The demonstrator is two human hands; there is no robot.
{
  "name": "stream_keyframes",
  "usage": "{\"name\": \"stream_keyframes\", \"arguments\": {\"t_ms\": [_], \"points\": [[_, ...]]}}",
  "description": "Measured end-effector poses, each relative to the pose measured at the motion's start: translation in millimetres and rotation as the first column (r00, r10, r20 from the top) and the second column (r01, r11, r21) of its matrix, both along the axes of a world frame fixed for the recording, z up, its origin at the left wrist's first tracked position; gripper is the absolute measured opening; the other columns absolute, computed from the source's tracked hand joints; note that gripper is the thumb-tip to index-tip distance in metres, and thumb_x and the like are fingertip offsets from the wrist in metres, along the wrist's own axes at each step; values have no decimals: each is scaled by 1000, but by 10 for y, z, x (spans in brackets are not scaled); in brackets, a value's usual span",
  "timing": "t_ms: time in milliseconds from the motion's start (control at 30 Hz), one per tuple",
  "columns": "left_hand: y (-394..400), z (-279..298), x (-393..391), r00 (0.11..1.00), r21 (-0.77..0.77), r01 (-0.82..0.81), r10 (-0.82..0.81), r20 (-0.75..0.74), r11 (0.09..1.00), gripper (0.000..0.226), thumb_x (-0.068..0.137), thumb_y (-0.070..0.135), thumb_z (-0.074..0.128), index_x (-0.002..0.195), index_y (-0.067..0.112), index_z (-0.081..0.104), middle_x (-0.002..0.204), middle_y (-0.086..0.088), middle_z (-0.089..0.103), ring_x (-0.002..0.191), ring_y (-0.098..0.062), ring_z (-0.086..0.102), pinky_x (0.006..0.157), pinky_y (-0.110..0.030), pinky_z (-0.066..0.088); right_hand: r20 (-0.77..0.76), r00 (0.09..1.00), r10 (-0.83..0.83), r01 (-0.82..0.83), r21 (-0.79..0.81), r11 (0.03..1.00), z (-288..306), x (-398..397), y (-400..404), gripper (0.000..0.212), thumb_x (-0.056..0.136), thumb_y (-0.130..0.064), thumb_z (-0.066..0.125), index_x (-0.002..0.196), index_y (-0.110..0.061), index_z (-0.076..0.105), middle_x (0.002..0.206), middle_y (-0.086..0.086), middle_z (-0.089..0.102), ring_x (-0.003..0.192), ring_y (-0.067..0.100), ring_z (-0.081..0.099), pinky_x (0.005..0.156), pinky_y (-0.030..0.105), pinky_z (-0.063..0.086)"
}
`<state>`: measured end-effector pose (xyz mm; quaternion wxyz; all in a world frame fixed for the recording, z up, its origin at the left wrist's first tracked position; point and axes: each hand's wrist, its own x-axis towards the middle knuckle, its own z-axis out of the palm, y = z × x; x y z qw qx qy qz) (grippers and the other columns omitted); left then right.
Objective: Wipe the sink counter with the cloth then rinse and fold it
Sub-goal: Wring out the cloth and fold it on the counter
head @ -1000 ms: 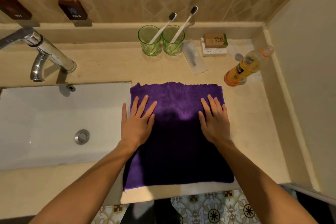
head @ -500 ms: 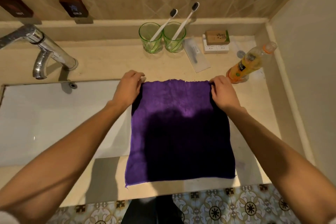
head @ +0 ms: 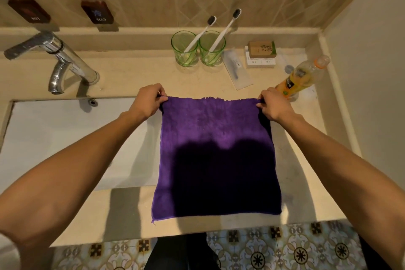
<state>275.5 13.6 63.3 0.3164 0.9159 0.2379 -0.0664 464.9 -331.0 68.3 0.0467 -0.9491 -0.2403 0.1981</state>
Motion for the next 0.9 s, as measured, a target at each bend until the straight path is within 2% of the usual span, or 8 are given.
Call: {"name": "stream_keyframes", "arguments": {"t_ms": [167,333,467,567,633,733,833,900], "points": [[76,309,-98,996,69,72,-75,38,995,19,97,14,65,105,0,76,103,-20,71,99,-33,63,79,-28,35,47,998,-39,34,108,994,344,-34,-135,16,95,-26,68,102,-11,68,94,6,66,91,27,61,73,37,49],[66,542,-289,982,9,-6,5,191,1000,13,92,14,72,97,5,78,93,-11,68,89,-24,59,79,-27,37,-15,999,-51,53,305,951,574,-134,-298,12,95,-14,68,105,-9,73,101,12,72,96,27,64,87,43,53],[-48,661,-596,970,-50,-56,66,235,997,13,90,15,74,99,9,80,96,-13,69,91,-23,58,81,-34,43,55,998,17,-38,410,911,742,-403,-493,15,95,-6,65,105,-9,76,100,4,70,96,20,61,85,29,42],[-193,713,-918,955,-109,-74,102,280,991,8,88,13,75,95,12,80,94,-12,69,89,-24,59,78,-33,43,40,999,0,-19,463,886,766,-662,-703,19,95,-3,64,106,-11,77,101,1,64,97,17,57,86,29,42],[-300,711,-1174,949,-133,-57,95,302,989,9,87,12,76,90,20,79,90,-3,70,85,-15,60,73,-24,43,18,1000,0,-8,486,874,732,-857,-877,22,94,-1,63,105,-13,78,100,1,66,96,18,59,85,30,45],[-456,639,-1554,947,-153,-8,57,316,988,10,85,12,79,89,21,81,86,1,69,82,-4,60,65,-10,39,-7,1000,-1,4,480,877,666,-1165,-1111,28,94,2,62,103,-17,80,96,1,64,92,15,58,81,19,41],[-605,466,-1923,956,-143,40,4,294,989,9,81,11,81,88,17,83,90,-1,70,90,-10,62,69,-7,40,-48,999,-20,39,466,884,589,-1486,-1308,33,91,7,63,99,-19,81,92,-3,58,86,5,57,78,9,40],[-677,303,-2156,961,-108,86,-54,272,990,11,81,13,81,89,19,84,98,8,69,90,-9,64,79,-12,45,-40,999,2,16,432,902,479,-1664,-1404,38,88,12,63,96,-20,82,90,0,57,82,4,57,76,5,40]]}}
